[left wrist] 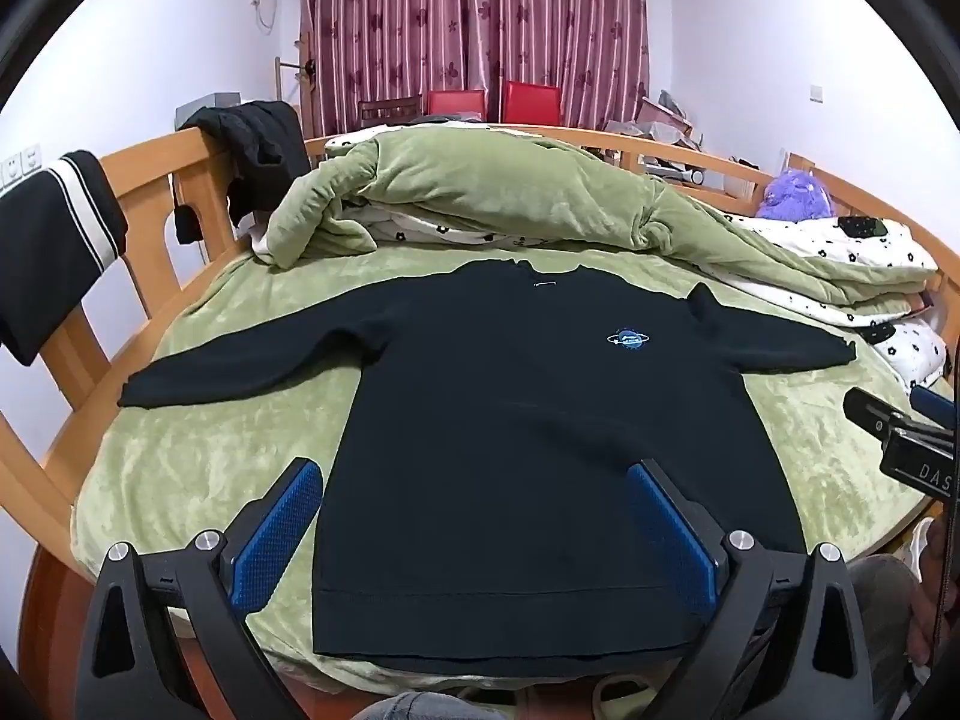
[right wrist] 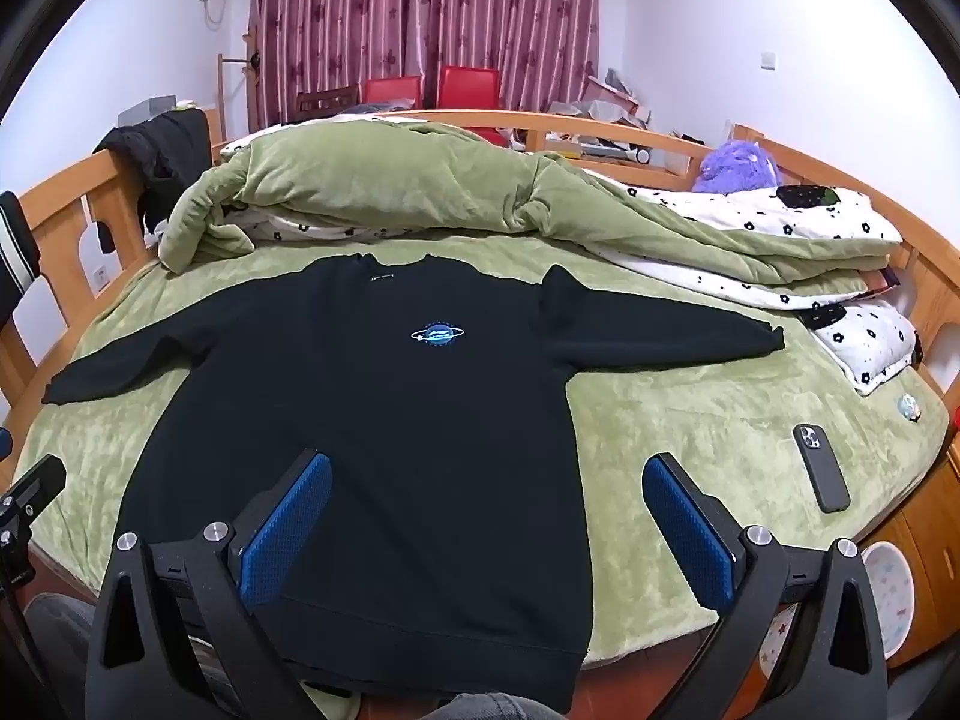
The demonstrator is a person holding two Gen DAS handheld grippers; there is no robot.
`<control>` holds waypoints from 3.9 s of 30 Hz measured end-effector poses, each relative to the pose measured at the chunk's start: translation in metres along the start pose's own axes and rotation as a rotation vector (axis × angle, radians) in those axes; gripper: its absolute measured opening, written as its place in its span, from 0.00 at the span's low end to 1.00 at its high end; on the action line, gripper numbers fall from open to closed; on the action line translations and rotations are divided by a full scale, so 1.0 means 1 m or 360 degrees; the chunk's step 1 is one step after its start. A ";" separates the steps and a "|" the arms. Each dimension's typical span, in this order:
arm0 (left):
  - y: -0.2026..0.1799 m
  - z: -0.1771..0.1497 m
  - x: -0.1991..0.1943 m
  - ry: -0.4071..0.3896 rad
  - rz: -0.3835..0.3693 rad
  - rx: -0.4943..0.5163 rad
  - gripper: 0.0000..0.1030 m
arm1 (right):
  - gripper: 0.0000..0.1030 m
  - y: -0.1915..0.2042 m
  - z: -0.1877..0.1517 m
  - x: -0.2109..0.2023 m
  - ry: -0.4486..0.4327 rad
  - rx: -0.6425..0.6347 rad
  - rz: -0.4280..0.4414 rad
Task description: Fold small clothes
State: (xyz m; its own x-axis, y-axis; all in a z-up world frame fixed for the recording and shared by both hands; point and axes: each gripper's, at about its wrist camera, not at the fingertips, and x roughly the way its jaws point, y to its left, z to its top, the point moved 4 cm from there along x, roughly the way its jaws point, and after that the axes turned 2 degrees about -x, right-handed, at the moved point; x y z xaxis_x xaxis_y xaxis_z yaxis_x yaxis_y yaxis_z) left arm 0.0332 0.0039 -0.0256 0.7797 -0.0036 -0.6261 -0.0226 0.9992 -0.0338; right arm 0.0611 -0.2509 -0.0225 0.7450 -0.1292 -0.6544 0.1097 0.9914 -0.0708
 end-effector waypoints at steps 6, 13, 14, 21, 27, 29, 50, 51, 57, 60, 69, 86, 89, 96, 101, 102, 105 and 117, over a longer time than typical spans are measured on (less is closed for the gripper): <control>0.005 0.001 0.002 0.0016 -0.0007 -0.0007 0.99 | 0.99 0.002 0.000 0.000 0.0010 -0.0004 0.0004; 0.004 0.001 0.002 0.0009 -0.0004 -0.0003 0.99 | 0.99 0.006 0.001 0.001 0.0009 -0.0015 -0.0006; 0.004 0.001 0.002 0.0006 -0.0004 -0.0006 0.99 | 0.99 0.005 0.000 0.000 0.0011 -0.0018 -0.0005; 0.006 -0.001 0.002 0.0002 0.0007 -0.0022 0.99 | 0.99 0.004 0.000 0.001 0.0013 -0.0009 -0.0001; 0.006 0.000 0.000 -0.0015 0.0026 -0.0012 0.99 | 0.99 0.006 -0.005 0.005 0.0023 0.0002 0.0012; 0.007 -0.001 0.000 -0.0016 0.0022 -0.0014 0.99 | 0.99 0.004 -0.004 0.005 0.0023 0.0001 0.0014; 0.007 -0.004 -0.001 -0.0010 0.0015 -0.0023 0.99 | 0.99 0.007 -0.002 0.001 0.0004 -0.0057 -0.0045; 0.008 -0.004 0.000 -0.0008 0.0012 -0.0025 0.99 | 0.99 0.007 -0.001 0.000 0.0002 -0.0060 -0.0047; 0.008 -0.005 0.000 -0.0002 0.0015 -0.0025 0.99 | 0.99 0.008 -0.001 0.000 -0.0003 -0.0063 -0.0051; 0.009 -0.005 0.000 0.0000 0.0015 -0.0027 0.99 | 0.99 0.010 -0.001 -0.001 -0.0005 -0.0070 -0.0053; 0.009 -0.005 0.000 0.0002 0.0011 -0.0028 0.99 | 0.99 0.011 0.001 -0.003 -0.0018 -0.0070 -0.0059; 0.010 -0.005 0.000 0.0006 0.0018 -0.0022 0.99 | 0.99 0.014 0.001 -0.003 -0.0028 -0.0076 -0.0055; 0.011 -0.005 -0.001 0.0003 0.0022 -0.0016 0.99 | 0.99 0.014 0.001 -0.003 -0.0028 -0.0076 -0.0056; 0.009 -0.003 0.000 0.0006 0.0025 -0.0014 0.99 | 0.99 0.014 0.001 -0.003 -0.0030 -0.0070 -0.0054; 0.008 -0.004 0.000 0.0005 0.0023 -0.0014 0.99 | 0.99 0.015 0.001 -0.002 -0.0032 -0.0068 -0.0052; 0.008 -0.004 0.000 0.0005 0.0025 -0.0014 0.99 | 0.99 0.016 0.001 -0.001 -0.0032 -0.0069 -0.0053; 0.007 -0.004 0.000 0.0006 0.0026 -0.0010 0.99 | 0.99 0.015 0.002 -0.001 -0.0032 -0.0066 -0.0049; 0.005 -0.004 0.000 0.0005 0.0029 -0.0007 0.99 | 0.99 0.020 0.002 0.001 -0.0034 -0.0081 -0.0055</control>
State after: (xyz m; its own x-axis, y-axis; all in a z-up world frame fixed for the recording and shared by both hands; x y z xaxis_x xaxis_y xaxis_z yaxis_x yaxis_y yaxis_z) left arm 0.0306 0.0087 -0.0287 0.7773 0.0142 -0.6290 -0.0392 0.9989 -0.0259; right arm 0.0649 -0.2316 -0.0232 0.7551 -0.1630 -0.6350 0.1023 0.9860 -0.1316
